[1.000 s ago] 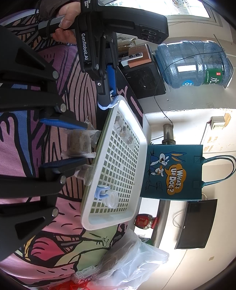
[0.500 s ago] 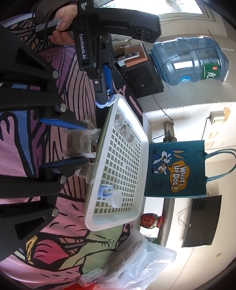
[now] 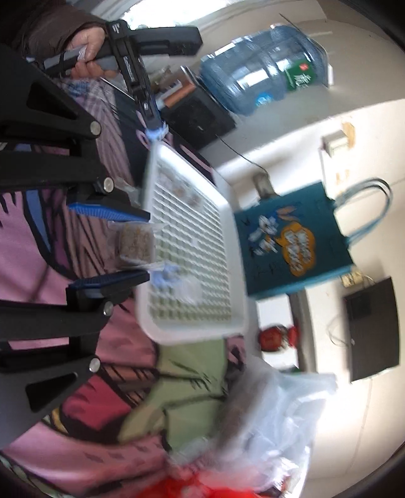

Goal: Organize objects
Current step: 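Lower the blue clip into the tray with the left tool while the right tool lowers the bag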

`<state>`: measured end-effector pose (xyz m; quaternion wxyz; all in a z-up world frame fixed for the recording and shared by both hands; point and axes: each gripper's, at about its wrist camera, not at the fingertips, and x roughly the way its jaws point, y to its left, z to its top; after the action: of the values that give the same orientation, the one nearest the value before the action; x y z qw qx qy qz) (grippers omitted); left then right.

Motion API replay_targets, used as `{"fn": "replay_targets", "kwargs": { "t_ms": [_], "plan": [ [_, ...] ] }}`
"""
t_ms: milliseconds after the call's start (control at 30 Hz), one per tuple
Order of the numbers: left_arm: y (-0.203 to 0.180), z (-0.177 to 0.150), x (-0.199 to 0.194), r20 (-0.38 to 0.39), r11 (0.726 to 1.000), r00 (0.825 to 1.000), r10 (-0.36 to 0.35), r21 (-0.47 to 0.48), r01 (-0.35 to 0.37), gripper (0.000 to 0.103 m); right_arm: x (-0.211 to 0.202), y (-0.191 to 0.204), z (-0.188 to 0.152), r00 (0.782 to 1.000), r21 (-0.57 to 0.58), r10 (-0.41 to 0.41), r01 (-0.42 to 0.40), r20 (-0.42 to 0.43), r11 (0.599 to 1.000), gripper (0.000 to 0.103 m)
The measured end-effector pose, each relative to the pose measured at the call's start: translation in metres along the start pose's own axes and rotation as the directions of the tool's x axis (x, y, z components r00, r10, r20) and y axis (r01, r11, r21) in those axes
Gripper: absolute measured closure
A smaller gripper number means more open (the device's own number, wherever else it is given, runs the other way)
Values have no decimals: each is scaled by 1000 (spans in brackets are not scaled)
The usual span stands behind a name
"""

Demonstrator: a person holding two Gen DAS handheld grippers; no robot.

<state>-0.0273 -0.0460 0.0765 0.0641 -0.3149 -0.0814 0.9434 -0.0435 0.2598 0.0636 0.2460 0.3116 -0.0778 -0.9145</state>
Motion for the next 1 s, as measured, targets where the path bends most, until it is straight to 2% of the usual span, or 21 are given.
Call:
{"fn": "replay_targets", "kwargs": {
  "t_ms": [67,167,333,433,533,667,700,833,900,1000],
  "plan": [
    [7,15,11,4,999,999,42,11,-42,64,3,-7,18,999,-17,-39,39,7,999,72],
    [15,27,45,-53,998,997,62,0,-62,64,26,-15,33,994,-49,-105,104,-26,993,72],
    [10,19,85,-142,996,986,89,45,-83,64,73,-22,33,978,-107,-177,166,-112,980,73],
    [10,11,97,-155,993,982,108,56,-101,64,90,-27,29,969,-121,-207,191,-135,974,73],
    [9,10,96,-129,993,986,104,62,-96,64,101,-28,25,966,-137,-206,186,-154,973,72],
    [4,10,93,-122,996,991,59,70,-51,38,111,-29,22,961,-154,-218,192,-173,969,69],
    [3,11,90,-114,996,992,61,70,-53,36,110,-29,21,962,-151,-211,186,-172,971,66],
    [-1,21,53,-18,999,999,27,41,-26,24,84,-20,27,970,-140,-225,212,-90,967,55],
    [-2,23,30,40,1000,999,0,23,-1,16,55,-12,32,982,-126,-191,190,3,974,50],
    [-7,20,-3,112,999,993,-33,21,31,10,9,-1,31,982,-129,-128,147,141,981,32]
  ]
}}
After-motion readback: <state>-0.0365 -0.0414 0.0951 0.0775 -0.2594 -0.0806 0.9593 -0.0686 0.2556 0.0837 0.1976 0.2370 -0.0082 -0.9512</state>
